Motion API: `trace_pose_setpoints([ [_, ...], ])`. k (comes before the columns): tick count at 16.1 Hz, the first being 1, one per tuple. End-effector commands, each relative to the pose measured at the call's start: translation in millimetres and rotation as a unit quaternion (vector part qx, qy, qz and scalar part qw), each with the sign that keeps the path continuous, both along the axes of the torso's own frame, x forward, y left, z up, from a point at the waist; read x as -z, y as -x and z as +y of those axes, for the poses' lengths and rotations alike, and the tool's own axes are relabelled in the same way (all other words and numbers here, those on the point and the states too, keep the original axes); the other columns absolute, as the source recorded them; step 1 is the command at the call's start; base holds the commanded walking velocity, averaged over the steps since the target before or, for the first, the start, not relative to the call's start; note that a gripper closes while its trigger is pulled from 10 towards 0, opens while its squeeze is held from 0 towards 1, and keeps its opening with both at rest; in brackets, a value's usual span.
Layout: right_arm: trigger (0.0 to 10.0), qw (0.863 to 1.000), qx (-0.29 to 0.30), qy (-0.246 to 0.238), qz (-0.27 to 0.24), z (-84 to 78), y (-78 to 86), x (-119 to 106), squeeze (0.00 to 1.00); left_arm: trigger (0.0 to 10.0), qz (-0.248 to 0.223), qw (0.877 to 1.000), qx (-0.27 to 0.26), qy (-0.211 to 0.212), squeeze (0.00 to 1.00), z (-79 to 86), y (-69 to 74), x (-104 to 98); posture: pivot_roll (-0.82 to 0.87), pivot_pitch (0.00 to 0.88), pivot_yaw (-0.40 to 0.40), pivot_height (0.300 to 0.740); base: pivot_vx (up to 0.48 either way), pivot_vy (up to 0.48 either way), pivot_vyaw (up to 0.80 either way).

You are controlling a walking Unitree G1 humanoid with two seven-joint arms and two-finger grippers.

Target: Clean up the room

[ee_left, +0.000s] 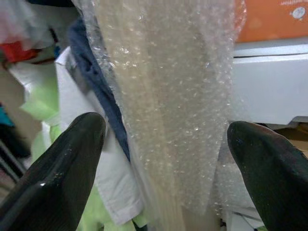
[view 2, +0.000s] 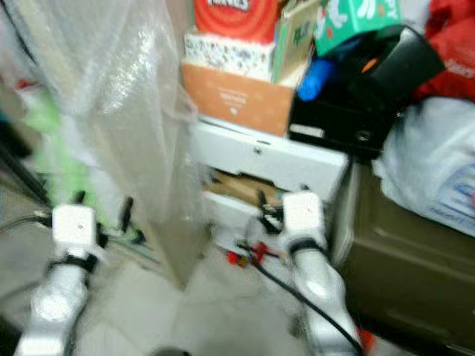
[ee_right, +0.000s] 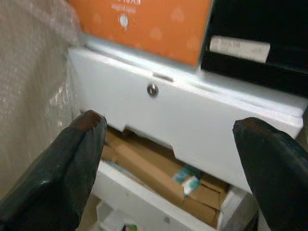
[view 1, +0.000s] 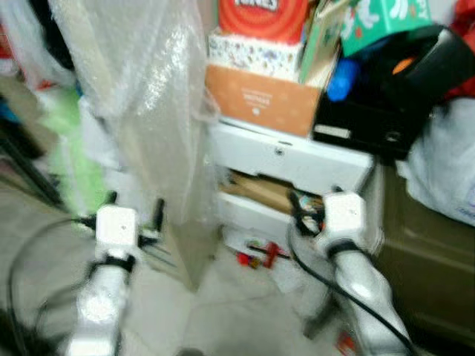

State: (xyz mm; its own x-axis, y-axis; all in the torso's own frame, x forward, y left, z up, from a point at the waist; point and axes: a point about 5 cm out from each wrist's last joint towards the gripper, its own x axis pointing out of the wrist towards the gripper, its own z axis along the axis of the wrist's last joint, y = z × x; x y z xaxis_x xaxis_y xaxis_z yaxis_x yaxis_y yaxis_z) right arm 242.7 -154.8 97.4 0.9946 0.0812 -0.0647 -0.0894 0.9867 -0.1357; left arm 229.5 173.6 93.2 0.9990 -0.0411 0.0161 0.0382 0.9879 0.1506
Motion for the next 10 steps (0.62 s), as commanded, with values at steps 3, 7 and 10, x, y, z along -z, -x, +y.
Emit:
trace_pose_setpoints([
  [3,10.0,1.0,-0.006,-0.009,0.002,-0.2,4.7,-3,0.0,10.0,0.005,1.0,-0.01,-0.005,0.0,6.2,1.7,-2,0.01,0.0,0.004,0.74,0.0,0.0,0.8],
  [7,10.0,1.0,0.013,-0.008,0.007,-8.8,10.9,-2,0.0,10.0,0.007,1.0,-0.006,-0.006,0.0,7.1,1.7,-2,0.0,0.0,0.006,0.74,0.0,0.0,0.8],
  [10,10.0,0.999,0.04,-0.016,0.015,-13.9,18.7,0,0.0,10.0,0.011,1.0,-0.005,-0.006,0.0,7.2,2.4,-2,-0.01,0.0,0.013,0.74,0.0,0.0,0.8],
])
